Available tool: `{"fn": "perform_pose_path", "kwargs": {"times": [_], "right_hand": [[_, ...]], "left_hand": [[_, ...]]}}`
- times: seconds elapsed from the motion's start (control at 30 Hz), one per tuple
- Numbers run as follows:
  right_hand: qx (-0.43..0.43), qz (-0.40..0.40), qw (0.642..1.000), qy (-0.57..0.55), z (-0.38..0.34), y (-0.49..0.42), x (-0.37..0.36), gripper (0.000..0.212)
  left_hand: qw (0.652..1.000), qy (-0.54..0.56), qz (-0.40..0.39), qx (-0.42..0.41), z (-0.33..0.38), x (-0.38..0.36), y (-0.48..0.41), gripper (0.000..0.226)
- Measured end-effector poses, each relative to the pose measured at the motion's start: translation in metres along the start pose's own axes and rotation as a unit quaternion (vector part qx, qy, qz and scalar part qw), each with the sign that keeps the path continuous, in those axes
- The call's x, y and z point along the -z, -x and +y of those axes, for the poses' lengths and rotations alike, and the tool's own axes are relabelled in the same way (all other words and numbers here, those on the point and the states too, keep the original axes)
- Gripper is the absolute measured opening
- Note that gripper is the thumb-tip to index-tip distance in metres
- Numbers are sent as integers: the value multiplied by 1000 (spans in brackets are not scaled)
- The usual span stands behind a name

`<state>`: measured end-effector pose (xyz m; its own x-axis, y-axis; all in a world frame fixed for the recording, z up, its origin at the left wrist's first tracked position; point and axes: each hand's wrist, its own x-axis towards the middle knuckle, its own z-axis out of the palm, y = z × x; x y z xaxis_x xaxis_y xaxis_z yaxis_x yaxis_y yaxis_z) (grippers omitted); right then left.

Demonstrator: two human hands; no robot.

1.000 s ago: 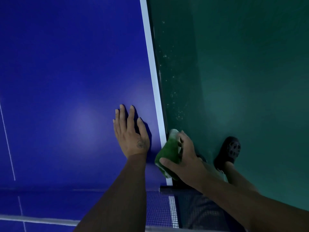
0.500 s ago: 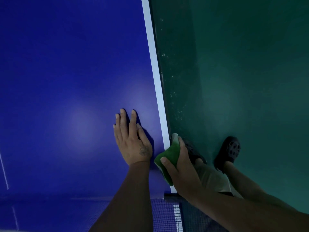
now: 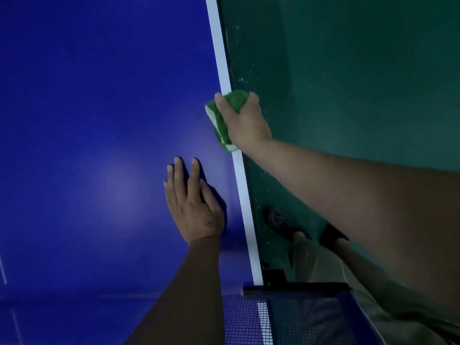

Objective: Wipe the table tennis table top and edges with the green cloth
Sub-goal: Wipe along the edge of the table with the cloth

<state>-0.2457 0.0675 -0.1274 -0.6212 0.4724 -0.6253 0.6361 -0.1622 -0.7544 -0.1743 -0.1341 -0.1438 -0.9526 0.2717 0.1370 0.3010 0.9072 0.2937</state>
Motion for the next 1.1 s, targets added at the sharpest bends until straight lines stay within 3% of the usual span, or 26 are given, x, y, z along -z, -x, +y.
{"fn": "perform_pose_path", "kwargs": {"times": [0.2,0.33,0.43,0.63,0.77,0.87,1.0,1.1], "right_hand": [[31,-2,999,-17,46,60,2,67],[-23,-89,994,-54,115,151,12,86],[-56,-108,989,-84,140,185,13,91],[-55,-27,998,-28,82,128,-2,96],[-3,-15,999,-32,27,37,2,77],[4,0,999,-38,7,1,-1,86],[30,-13,997,-63,32,48,5,101],[-7,-71,997,-22,76,99,14,116]], "left_hand": [[1000,2,-4,-2,-1,0,-1,47],[1000,-4,-4,-5,-4,-3,0,48],[1000,-4,0,-11,-7,-5,0,47],[1000,7,-8,-5,-2,0,0,48],[1000,4,-7,-6,-5,-2,0,47],[1000,5,-1,-3,-3,-2,0,45],[1000,8,4,-9,-4,-2,0,45],[1000,7,5,-7,-5,-3,0,44]]}}
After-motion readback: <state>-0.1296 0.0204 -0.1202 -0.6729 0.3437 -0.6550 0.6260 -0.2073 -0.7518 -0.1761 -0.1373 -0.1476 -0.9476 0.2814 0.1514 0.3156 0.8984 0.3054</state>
